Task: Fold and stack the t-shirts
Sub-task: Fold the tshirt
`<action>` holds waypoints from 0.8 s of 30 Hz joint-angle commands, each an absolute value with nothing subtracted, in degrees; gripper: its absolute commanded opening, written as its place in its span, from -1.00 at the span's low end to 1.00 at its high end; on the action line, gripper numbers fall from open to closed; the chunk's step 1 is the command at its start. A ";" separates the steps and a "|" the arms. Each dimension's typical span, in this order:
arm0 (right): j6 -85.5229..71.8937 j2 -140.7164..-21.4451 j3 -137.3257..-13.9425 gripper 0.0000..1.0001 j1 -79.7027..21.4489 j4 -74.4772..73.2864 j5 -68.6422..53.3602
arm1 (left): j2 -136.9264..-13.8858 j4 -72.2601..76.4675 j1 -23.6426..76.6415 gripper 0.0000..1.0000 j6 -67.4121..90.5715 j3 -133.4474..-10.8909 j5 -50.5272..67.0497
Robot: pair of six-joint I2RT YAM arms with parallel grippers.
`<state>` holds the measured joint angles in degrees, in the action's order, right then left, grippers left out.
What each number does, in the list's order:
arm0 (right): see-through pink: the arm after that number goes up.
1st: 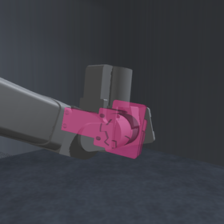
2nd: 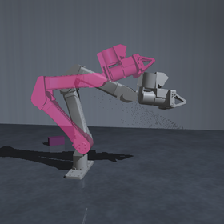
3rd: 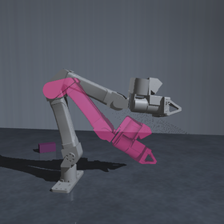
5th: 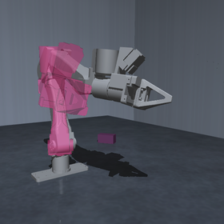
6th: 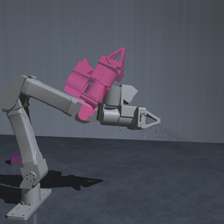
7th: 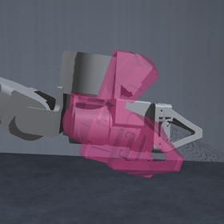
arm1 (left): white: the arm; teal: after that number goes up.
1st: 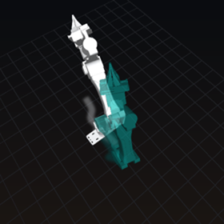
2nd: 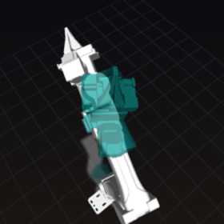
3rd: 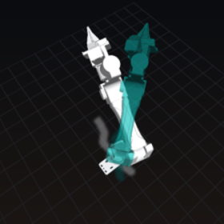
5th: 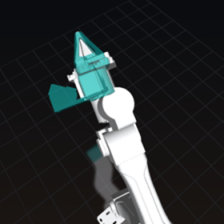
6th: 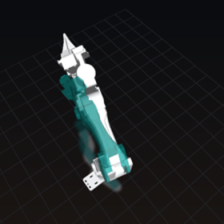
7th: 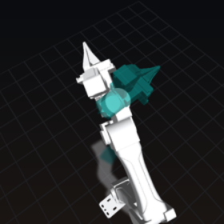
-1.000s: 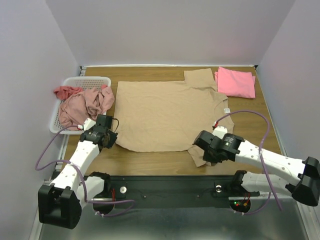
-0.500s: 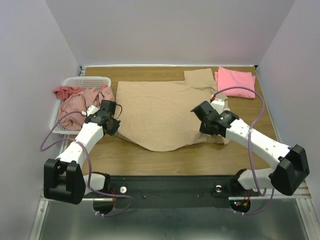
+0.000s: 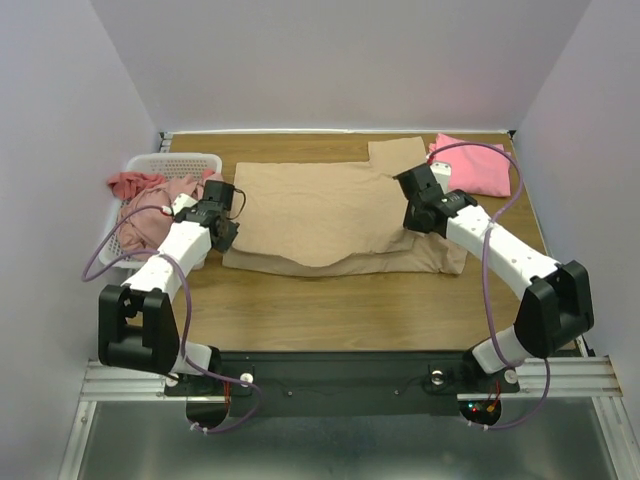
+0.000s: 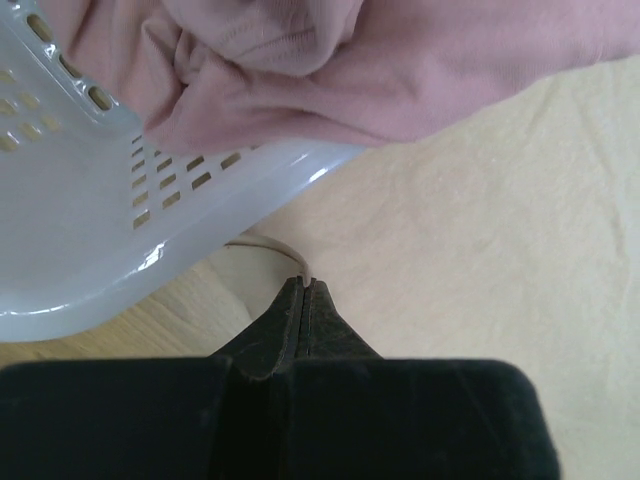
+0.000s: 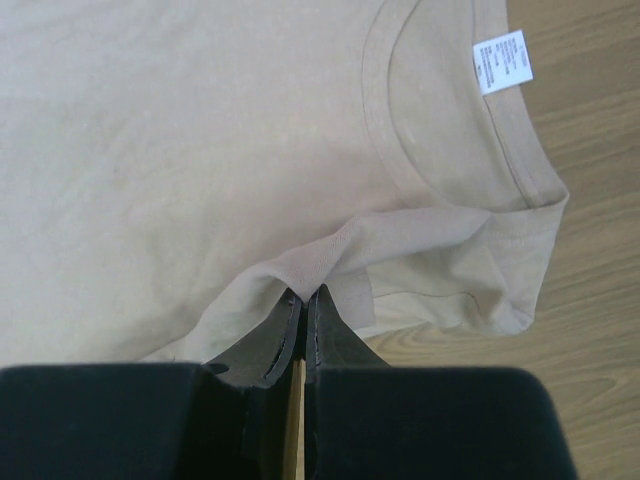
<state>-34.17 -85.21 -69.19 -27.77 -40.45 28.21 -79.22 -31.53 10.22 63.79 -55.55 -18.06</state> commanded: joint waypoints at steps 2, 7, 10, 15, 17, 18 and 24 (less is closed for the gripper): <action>-29.97 -86.31 -72.68 -0.99 -26.37 -36.56 27.25 | -80.06 -31.64 9.49 -1.00 63.99 -60.37 -21.88; -29.27 -87.80 -73.74 -0.99 -24.96 -35.77 26.54 | -83.14 -31.99 9.05 -1.00 63.81 -62.75 -23.03; -28.39 -89.29 -74.79 -0.99 -24.00 -35.51 26.02 | -84.90 -31.29 8.79 -1.00 63.54 -63.54 -22.85; -26.99 -91.75 -76.55 -0.99 -23.03 -34.54 25.05 | -87.53 -31.03 8.61 -1.00 63.46 -65.04 -23.38; -26.37 -93.07 -77.34 -0.99 -22.59 -34.28 24.96 | -88.50 -31.11 8.53 -1.00 63.37 -65.91 -23.73; -26.28 -93.60 -77.95 -0.99 -22.41 -34.19 24.96 | -89.38 -31.29 8.53 -1.00 63.37 -66.27 -23.82; -25.75 -98.60 -81.46 -0.99 -21.53 -33.93 24.61 | -92.89 -31.64 8.44 -0.88 63.89 -67.85 -23.90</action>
<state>-26.98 -96.55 -77.54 -22.17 -36.75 24.56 -91.61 -30.85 8.88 63.68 -65.30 -21.23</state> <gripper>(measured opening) 0.044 0.029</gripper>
